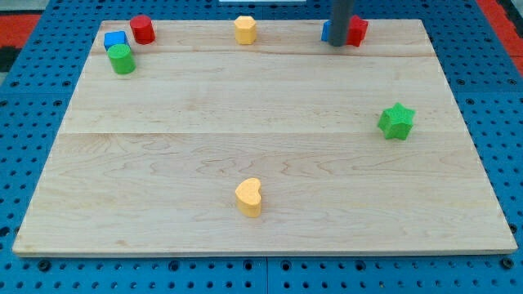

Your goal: Point at the yellow hexagon

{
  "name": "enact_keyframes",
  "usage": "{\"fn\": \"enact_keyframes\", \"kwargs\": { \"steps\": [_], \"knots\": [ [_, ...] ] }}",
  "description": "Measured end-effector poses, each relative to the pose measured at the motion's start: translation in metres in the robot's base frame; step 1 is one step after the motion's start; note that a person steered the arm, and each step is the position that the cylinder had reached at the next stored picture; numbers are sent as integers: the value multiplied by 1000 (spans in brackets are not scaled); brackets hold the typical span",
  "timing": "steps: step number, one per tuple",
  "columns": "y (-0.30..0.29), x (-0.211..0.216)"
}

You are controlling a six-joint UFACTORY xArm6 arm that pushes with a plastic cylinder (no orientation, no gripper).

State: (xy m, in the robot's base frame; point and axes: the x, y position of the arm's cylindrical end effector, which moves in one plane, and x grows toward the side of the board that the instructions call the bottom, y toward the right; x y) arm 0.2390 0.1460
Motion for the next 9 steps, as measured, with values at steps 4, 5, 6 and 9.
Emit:
{"fn": "enact_keyframes", "kwargs": {
  "steps": [4, 5, 6, 9],
  "knots": [
    [-81, 49],
    [-115, 64],
    [-131, 71],
    [-140, 12]
  ]
}}
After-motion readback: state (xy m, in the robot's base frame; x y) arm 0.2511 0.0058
